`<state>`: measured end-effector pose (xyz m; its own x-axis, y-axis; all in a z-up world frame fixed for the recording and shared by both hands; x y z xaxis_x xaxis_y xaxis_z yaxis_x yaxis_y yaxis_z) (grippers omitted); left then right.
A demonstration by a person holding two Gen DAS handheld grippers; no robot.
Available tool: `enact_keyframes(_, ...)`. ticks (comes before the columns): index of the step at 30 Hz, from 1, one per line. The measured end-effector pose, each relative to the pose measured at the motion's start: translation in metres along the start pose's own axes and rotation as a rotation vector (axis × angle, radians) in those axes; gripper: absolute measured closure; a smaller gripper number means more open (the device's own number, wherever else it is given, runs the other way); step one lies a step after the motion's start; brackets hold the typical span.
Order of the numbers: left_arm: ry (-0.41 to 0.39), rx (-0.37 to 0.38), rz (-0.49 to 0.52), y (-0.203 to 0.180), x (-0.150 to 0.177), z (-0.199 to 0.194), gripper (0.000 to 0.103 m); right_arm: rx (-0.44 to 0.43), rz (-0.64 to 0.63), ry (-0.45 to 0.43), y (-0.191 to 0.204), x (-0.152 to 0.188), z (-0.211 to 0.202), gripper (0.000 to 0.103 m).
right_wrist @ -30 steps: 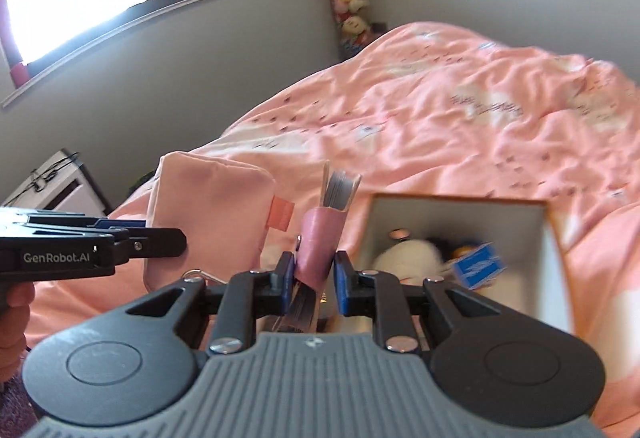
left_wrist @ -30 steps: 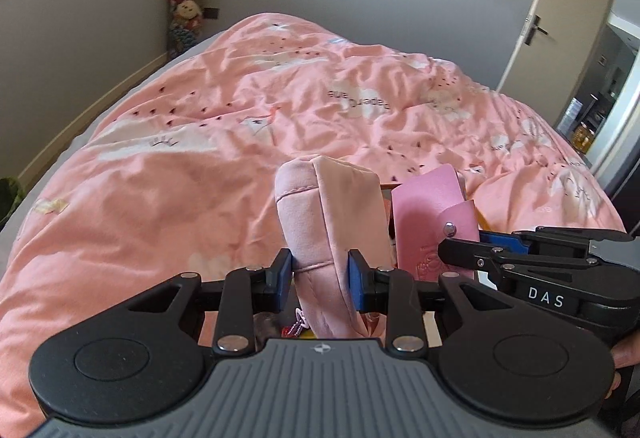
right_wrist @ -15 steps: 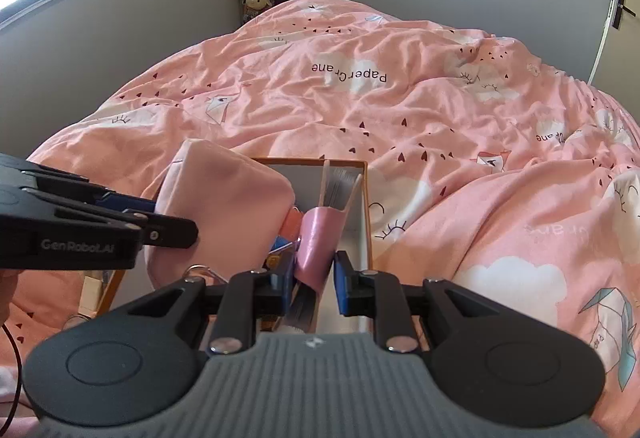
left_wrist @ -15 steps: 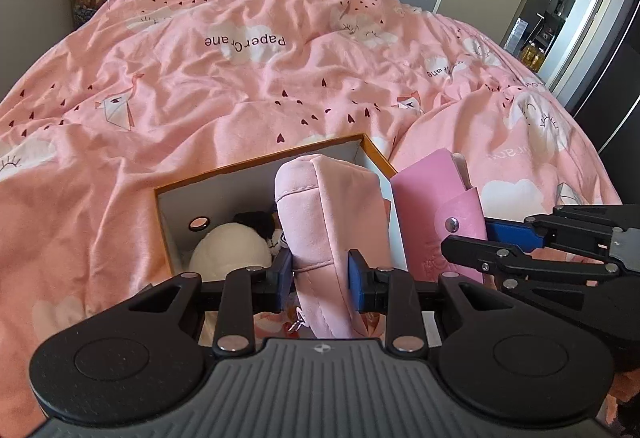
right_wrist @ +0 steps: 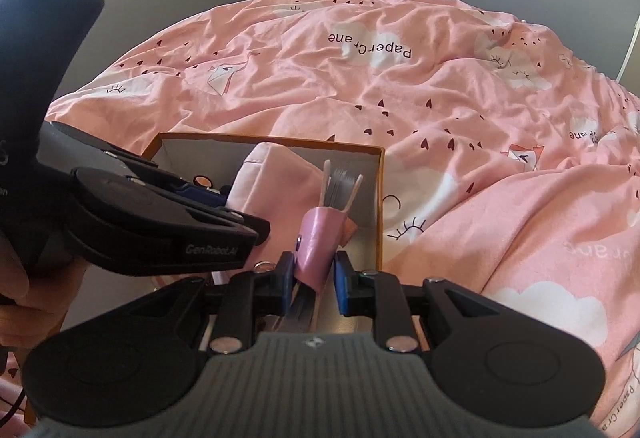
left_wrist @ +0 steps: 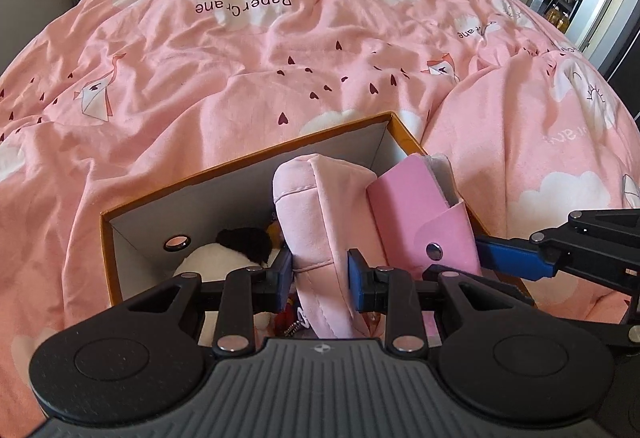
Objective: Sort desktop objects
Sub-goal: 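Carry the pink pouch and card holder into the box and lower them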
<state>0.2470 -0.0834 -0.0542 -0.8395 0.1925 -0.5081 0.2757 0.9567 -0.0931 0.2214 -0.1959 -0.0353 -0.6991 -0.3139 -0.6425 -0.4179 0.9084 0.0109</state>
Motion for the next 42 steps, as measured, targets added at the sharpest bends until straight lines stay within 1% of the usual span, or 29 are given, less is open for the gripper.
enact_keyframes(3, 0.004, 0.034, -0.021, 0.005, -0.001, 0.003, 0.068, 0.012, -0.01, 0.006, -0.001, -0.003, 0.008, 0.081)
enact_keyframes(11, -0.005, 0.2, -0.081, 0.015, 0.002, -0.003, 0.064, 0.059, -0.05, 0.043, 0.004, -0.006, 0.026, 0.081)
enact_keyframes(13, -0.005, 0.223, -0.11, 0.02, 0.005, -0.004, 0.063, 0.064, -0.063, 0.053, 0.004, -0.007, 0.032, 0.081)
enact_keyframes(17, -0.012, 0.245, -0.142, 0.03, 0.007, -0.002, 0.064, 0.075, -0.086, 0.069, 0.003, -0.009, 0.043, 0.08)
enact_keyframes(19, -0.007, 0.261, -0.16, 0.032, 0.007, 0.003, 0.071, 0.077, -0.088, 0.082, 0.001, -0.01, 0.049, 0.08)
enact_keyframes(21, -0.007, 0.26, -0.168, 0.033, 0.006, 0.009, 0.073, 0.079, -0.108, 0.091, 0.002, -0.011, 0.055, 0.08)
enact_keyframes(25, -0.012, 0.289, -0.174, 0.03, 0.004, 0.015, 0.077, 0.078, -0.135, 0.091, 0.003, -0.009, 0.058, 0.078)
enact_keyframes(31, -0.004, 0.306, -0.194, 0.03, -0.001, 0.021, 0.079, 0.089, -0.188, 0.055, 0.002, -0.01, 0.048, 0.077)
enact_keyframes(32, -0.001, 0.309, -0.195, 0.029, -0.002, 0.023, 0.079, 0.094, -0.191, 0.051, 0.001, -0.011, 0.045, 0.072)
enact_keyframes(33, 0.006, 0.314, -0.199, 0.029, -0.003, 0.025, 0.079, 0.097, -0.195, 0.044, -0.001, -0.011, 0.042, 0.07)
enact_keyframes(36, 0.025, 0.314, -0.202, 0.025, -0.004, 0.033, 0.081, 0.064, -0.181, 0.039, -0.005, -0.009, 0.031, 0.07)
enact_keyframes(39, 0.023, 0.301, -0.22, 0.023, -0.007, 0.041, 0.081, 0.05, -0.186, 0.038, -0.003, -0.004, 0.023, 0.07)
enact_keyframes(42, 0.027, 0.279, -0.228, 0.023, -0.012, 0.048, 0.081, 0.017, -0.181, 0.034, -0.002, -0.001, 0.019, 0.07)
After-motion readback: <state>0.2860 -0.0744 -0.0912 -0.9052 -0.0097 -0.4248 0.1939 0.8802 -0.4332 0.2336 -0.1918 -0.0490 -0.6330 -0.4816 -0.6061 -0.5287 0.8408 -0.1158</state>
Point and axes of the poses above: each gripper's, at about its wrist camera, not at the fingertips, and z roughly the way its jaws point, y to its left, x to its underside, the point moved 2 cm from there along z, roughly the way its jaws point, and after that the axes turned 1 degree about -x, right-handed, at the moved point
